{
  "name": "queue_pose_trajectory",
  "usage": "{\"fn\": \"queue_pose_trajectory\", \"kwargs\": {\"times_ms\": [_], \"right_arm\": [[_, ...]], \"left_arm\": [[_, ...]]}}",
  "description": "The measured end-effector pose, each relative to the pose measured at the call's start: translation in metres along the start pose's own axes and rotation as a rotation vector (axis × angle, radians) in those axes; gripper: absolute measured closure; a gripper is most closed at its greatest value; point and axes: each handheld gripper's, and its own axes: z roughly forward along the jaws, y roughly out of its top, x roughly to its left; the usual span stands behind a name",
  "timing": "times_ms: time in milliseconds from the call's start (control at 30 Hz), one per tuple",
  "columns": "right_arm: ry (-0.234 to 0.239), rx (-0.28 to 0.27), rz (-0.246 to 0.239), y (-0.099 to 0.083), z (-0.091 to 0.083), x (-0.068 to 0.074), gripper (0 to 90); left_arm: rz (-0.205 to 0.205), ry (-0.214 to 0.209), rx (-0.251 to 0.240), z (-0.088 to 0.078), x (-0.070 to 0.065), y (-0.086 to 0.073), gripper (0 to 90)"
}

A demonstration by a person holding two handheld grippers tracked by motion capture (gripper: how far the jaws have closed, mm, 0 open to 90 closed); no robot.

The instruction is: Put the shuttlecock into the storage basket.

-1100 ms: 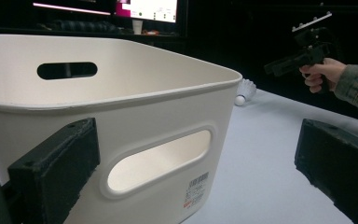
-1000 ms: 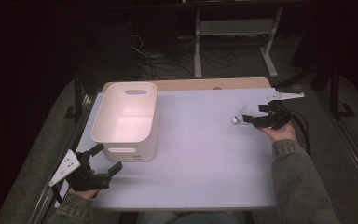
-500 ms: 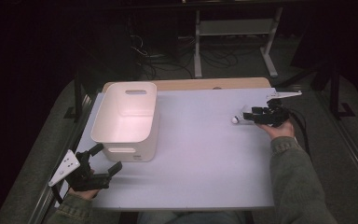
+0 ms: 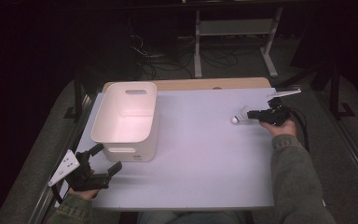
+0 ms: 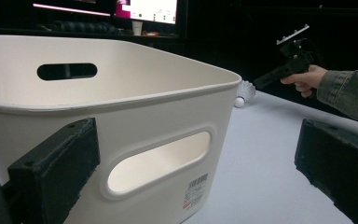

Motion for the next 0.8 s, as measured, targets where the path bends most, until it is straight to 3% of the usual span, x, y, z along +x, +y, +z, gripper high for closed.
{"fn": "queue_pose_trajectory", "kwargs": {"times_ms": [67,633,800], "right_arm": [[0.002,0.019,-0.001,-0.001,0.001,0.000,88.4],[-0.021,0.061,0.089,-0.013,0.011,-0.017,88.8],[-0.052,0.080,0.102,-0.013,0.014,-0.020,88.8]], "left_arm": [[0.004,0.001,0.005,0.000,0.000,0.000,0.0],[-0.002,-0.001,0.002,0.000,0.001,0.000,0.0],[-0.004,-0.001,0.000,0.000,0.001,0.000,0.0]]}}
